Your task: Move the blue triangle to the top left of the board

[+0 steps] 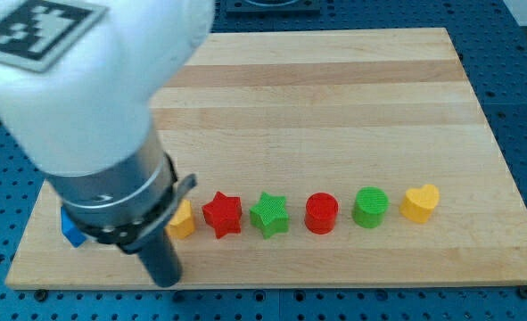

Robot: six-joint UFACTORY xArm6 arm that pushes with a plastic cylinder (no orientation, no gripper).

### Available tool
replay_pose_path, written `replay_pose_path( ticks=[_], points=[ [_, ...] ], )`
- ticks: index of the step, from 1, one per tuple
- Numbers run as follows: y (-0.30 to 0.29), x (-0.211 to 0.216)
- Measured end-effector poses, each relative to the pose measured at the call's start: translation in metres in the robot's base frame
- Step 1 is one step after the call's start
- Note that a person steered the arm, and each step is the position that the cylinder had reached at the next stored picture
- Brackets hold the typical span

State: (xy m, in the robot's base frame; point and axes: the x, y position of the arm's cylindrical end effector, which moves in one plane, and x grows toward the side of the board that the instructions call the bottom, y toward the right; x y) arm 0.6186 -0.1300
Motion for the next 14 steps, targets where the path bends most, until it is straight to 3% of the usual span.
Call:
replay_pose_path(
  ticks=[2,3,5,14],
  points=[
    [-0.106,-0.001],
    [-0.123,-0.001],
    [-0.075,-0.005],
    [-0.122,-0.079]
  ],
)
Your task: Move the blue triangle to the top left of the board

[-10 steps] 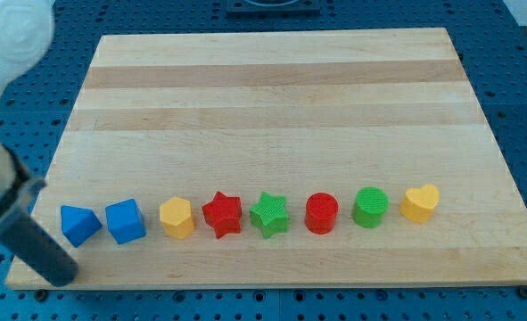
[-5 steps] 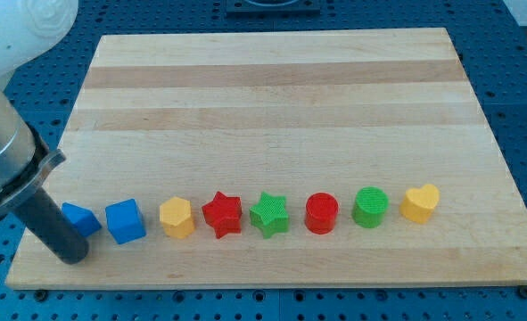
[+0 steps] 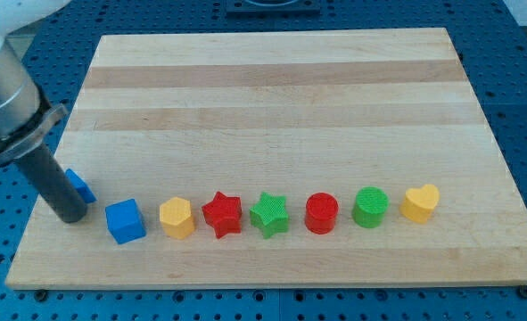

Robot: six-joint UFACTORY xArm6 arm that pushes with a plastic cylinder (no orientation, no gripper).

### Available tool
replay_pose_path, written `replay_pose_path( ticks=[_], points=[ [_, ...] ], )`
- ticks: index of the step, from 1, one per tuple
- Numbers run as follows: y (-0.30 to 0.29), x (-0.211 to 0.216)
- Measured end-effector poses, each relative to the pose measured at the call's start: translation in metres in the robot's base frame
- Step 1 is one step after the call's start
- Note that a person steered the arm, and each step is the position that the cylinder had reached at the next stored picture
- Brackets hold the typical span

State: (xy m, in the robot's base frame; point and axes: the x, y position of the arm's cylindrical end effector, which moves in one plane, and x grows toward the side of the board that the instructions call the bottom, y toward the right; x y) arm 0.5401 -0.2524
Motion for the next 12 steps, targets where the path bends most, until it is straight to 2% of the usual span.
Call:
replay_pose_path(
  ticks=[1,4,10,12],
  points=[
    [-0.016,0.000],
    [0.014,-0.034],
    [0.011,-0.155],
    [-0.012,-0.154]
  ],
)
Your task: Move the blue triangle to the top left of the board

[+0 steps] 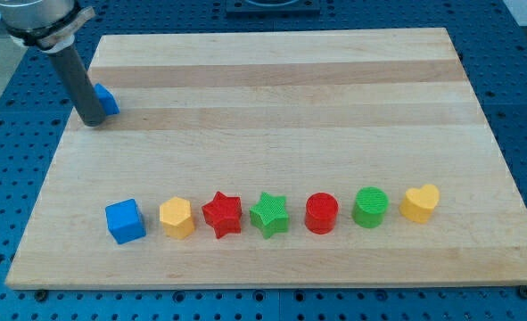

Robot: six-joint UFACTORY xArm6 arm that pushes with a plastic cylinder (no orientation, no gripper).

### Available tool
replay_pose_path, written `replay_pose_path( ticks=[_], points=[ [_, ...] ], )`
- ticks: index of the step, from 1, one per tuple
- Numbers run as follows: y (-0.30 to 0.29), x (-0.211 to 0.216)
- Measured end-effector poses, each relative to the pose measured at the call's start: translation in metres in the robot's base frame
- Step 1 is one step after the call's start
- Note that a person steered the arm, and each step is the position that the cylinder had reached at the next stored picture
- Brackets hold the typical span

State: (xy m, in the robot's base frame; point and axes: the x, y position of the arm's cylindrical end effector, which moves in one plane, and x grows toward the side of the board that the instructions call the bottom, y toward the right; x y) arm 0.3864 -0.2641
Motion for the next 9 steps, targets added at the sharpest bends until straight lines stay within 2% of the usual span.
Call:
replay_pose_path(
  ticks=[7,9],
  points=[
    [0.024,-0.072],
    [0.055,-0.079]
  ],
)
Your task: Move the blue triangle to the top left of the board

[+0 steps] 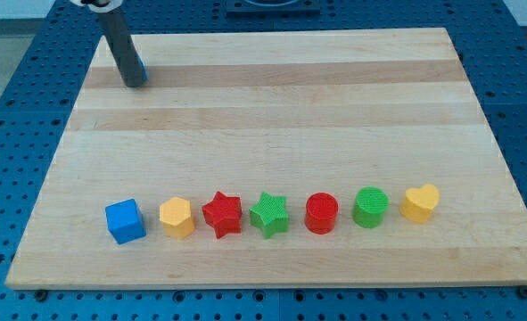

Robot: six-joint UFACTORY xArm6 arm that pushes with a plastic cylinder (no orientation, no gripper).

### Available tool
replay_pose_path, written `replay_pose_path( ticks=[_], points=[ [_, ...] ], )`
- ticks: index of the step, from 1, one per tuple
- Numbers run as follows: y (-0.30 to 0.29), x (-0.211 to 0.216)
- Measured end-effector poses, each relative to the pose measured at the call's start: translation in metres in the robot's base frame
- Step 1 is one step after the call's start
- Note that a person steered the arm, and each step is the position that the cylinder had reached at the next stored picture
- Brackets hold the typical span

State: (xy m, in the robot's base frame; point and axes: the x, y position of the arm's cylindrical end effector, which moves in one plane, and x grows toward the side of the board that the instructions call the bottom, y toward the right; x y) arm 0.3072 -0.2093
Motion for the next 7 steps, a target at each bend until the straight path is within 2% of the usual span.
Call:
replay_pose_path(
  ticks=[5,7],
  points=[
    [-0.005,-0.059],
    [-0.012,-0.017]
  ],
)
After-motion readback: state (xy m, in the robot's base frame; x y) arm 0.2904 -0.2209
